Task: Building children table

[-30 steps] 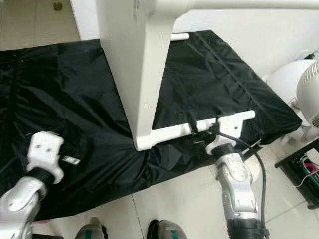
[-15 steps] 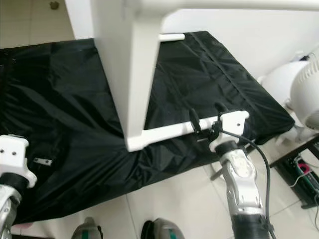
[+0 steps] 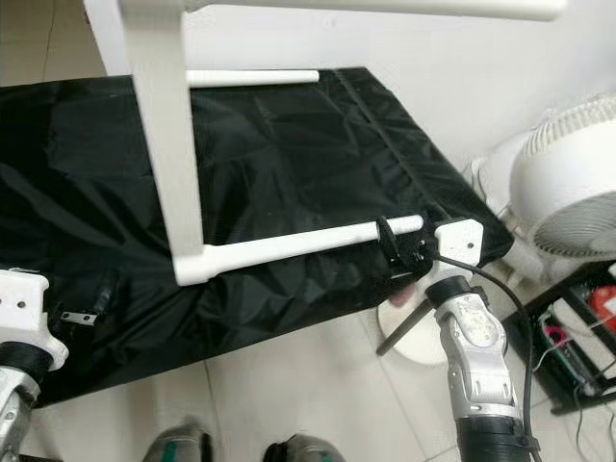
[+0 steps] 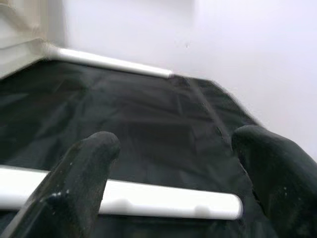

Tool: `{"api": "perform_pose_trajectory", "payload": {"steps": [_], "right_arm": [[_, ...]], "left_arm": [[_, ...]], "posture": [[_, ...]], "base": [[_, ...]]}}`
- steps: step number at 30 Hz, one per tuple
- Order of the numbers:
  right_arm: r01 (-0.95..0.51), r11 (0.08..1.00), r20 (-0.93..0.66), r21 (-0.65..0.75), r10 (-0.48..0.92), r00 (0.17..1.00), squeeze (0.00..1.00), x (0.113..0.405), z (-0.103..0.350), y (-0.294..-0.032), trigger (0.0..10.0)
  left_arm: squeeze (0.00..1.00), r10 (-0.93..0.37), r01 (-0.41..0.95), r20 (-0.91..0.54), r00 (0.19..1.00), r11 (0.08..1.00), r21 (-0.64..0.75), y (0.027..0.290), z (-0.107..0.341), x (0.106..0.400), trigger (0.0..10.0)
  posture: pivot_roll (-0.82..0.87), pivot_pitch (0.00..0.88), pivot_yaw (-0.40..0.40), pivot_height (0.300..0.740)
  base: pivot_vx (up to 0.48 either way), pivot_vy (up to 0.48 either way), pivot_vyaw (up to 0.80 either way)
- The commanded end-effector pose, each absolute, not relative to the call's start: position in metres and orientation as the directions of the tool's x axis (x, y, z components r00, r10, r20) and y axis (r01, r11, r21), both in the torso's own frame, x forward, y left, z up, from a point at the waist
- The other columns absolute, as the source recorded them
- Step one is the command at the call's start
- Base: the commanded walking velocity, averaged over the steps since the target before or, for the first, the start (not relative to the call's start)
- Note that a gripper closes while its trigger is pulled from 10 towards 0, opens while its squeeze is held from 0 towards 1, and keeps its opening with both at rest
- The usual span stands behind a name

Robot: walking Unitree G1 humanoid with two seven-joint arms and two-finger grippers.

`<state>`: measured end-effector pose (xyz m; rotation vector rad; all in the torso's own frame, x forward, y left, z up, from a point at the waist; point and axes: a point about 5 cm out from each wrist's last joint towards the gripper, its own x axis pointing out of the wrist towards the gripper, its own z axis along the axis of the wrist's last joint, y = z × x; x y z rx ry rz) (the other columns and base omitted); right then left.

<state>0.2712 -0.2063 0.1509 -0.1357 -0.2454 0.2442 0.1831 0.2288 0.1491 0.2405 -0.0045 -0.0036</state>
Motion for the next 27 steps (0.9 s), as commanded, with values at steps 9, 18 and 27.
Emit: {"api": "perform_pose_trajectory", "payload": {"steps": [9, 18, 27], "right_arm": [[-0.199, 0.965, 0.214, -0.171, 0.234, 0.948, 0.00, 0.271, 0.149, -0.212, 10.0], [-0.197, 0.962, 0.212, -0.191, 0.237, 0.948, 0.00, 0.274, 0.150, -0.211, 10.0], [-0.196, 0.958, 0.226, -0.208, 0.242, 0.944, 0.00, 0.280, 0.154, -0.210, 10.0]], "left_arm": [[0.00, -0.004, 0.009, -0.027, 1.000, 0.984, 0.180, 0.214, 0.136, 0.183, 10.0], [0.00, -0.063, 0.064, -0.010, 0.998, 0.985, 0.160, 0.189, 0.135, 0.194, 10.0], [0.00, -0.107, 0.103, 0.016, 0.994, 0.982, 0.159, 0.171, 0.136, 0.209, 10.0]], "posture": [[0.14, 0.099, -0.089, 0.740], [0.13, 0.097, -0.082, 0.740], [0.11, 0.086, -0.076, 0.740]], "base": [[0.000, 0.000, 0.00], [0.000, 0.000, 0.36], [0.000, 0.000, 0.80]]}}
